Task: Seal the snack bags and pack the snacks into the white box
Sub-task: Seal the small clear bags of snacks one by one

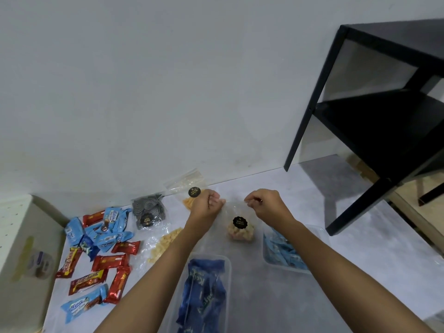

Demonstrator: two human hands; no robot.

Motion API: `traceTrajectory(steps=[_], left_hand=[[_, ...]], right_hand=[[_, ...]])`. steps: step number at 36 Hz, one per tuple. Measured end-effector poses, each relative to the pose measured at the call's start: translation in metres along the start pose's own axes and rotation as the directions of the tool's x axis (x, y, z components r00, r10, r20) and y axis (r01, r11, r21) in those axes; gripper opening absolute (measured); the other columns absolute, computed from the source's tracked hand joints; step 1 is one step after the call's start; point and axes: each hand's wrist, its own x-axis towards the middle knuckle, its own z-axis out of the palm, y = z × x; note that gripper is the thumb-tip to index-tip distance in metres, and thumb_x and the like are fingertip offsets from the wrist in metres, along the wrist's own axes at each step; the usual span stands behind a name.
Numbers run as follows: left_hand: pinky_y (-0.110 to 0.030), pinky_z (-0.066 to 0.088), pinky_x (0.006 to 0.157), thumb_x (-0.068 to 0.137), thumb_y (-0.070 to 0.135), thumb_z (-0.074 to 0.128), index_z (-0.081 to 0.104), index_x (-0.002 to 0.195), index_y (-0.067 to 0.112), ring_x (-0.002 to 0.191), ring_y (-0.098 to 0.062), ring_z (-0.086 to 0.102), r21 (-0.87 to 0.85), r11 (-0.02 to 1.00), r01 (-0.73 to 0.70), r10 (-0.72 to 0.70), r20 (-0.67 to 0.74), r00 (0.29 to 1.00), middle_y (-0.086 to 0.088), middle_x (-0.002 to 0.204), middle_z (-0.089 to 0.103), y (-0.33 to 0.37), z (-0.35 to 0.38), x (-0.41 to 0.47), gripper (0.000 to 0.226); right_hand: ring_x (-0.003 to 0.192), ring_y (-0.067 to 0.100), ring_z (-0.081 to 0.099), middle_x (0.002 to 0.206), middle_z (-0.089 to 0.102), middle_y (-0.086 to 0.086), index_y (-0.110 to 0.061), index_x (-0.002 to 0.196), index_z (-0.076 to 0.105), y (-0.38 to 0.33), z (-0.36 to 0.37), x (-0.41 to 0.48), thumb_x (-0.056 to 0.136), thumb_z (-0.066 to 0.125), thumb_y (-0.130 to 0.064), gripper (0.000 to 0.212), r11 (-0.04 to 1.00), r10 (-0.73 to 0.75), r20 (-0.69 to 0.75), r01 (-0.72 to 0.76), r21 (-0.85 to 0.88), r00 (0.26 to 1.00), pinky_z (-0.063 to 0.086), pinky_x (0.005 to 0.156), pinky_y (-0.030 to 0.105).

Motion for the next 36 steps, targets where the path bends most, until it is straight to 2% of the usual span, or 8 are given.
traceTrajectory(steps=[2,6,14,17,21,24,32,36], left_hand=[[-0.012,0.039,0.057,0.085,0.015,0.064,0.051,0.080,0.007,0.063,-0.009,0.043,-0.065,0.997,0.032,-0.038,-0.089,0.995,0.000,0.069,0.047,-0.003,0.005,-0.004,0.015],[-0.016,0.046,0.054,0.087,0.025,0.062,0.050,0.061,0.008,0.049,-0.005,0.051,-0.100,0.989,0.104,-0.110,-0.059,0.992,-0.004,0.059,0.052,-0.007,0.017,-0.011,0.033],[-0.016,0.054,0.060,0.091,0.013,0.055,0.061,0.081,-0.003,0.059,-0.011,0.061,-0.352,0.909,0.224,-0.221,0.047,0.974,-0.011,0.071,0.062,-0.004,0.022,-0.010,0.020],[-0.017,0.054,0.062,0.091,0.010,0.053,0.061,0.088,-0.005,0.065,-0.015,0.060,-0.340,0.912,0.231,-0.216,0.082,0.973,-0.010,0.073,0.062,-0.003,0.020,-0.009,0.018],[-0.016,0.054,0.062,0.091,0.007,0.053,0.062,0.078,0.002,0.061,-0.011,0.061,-0.339,0.914,0.221,-0.183,0.142,0.973,-0.010,0.071,0.062,-0.003,0.018,-0.010,0.017],[-0.016,0.054,0.060,0.091,0.004,0.052,0.061,0.075,0.004,0.059,-0.010,0.060,-0.340,0.912,0.230,-0.179,0.173,0.968,-0.009,0.069,0.061,-0.003,0.015,-0.010,0.019],[-0.014,0.053,0.060,0.092,0.002,0.050,0.061,0.080,0.003,0.056,-0.002,0.063,-0.251,0.947,0.202,-0.139,0.247,0.959,-0.010,0.072,0.061,-0.006,0.007,-0.011,0.016],[-0.014,0.054,0.061,0.092,0.000,0.048,0.060,0.088,0.001,0.055,-0.001,0.063,-0.216,0.960,0.175,-0.114,0.268,0.957,-0.010,0.071,0.060,-0.005,0.006,-0.012,0.013]], right_hand=[[0.091,0.021,0.061,0.098,0.069,0.010,-0.007,0.097,0.072,0.001,0.000,-0.001,0.088,0.057,-0.005,0.018,1.000,-0.014,0.001,0.014,-0.005,1.000,0.043,0.078,0.019],[0.090,0.018,0.061,0.097,0.066,0.006,-0.010,0.098,0.071,0.000,-0.001,-0.005,0.089,0.057,-0.008,0.017,0.997,-0.069,0.042,0.070,-0.026,0.997,0.048,0.080,0.026],[0.080,0.004,0.055,0.093,0.064,-0.004,-0.018,0.099,0.070,-0.003,-0.003,-0.010,0.086,0.064,-0.020,0.014,0.990,-0.121,0.129,0.130,-0.061,0.984,0.044,0.070,0.015],[0.081,0.006,0.057,0.089,0.062,-0.008,-0.020,0.096,0.070,-0.007,-0.003,-0.010,0.084,0.067,-0.031,0.016,0.998,-0.061,0.151,0.061,0.008,0.987,0.049,0.074,0.022],[0.070,0.002,0.054,0.078,0.061,-0.009,-0.014,0.091,0.071,-0.015,-0.002,-0.008,0.083,0.069,-0.027,0.016,0.997,0.009,0.149,-0.021,0.079,0.989,0.040,0.059,0.007],[0.062,0.000,0.050,0.070,0.056,-0.013,-0.010,0.089,0.072,-0.018,0.000,-0.006,0.084,0.067,-0.021,0.012,0.993,0.032,0.148,-0.049,0.110,0.989,0.038,0.053,0.003],[0.051,0.001,0.048,0.065,0.061,-0.002,-0.001,0.076,0.067,-0.020,0.008,-0.005,0.086,0.061,-0.016,0.020,0.985,0.091,0.159,-0.112,0.128,0.983,0.037,0.047,0.007],[0.051,0.004,0.051,0.060,0.059,-0.002,-0.006,0.072,0.065,-0.026,0.011,-0.005,0.087,0.061,-0.018,0.020,0.986,0.095,0.156,-0.114,0.121,0.983,0.046,0.052,0.016]])
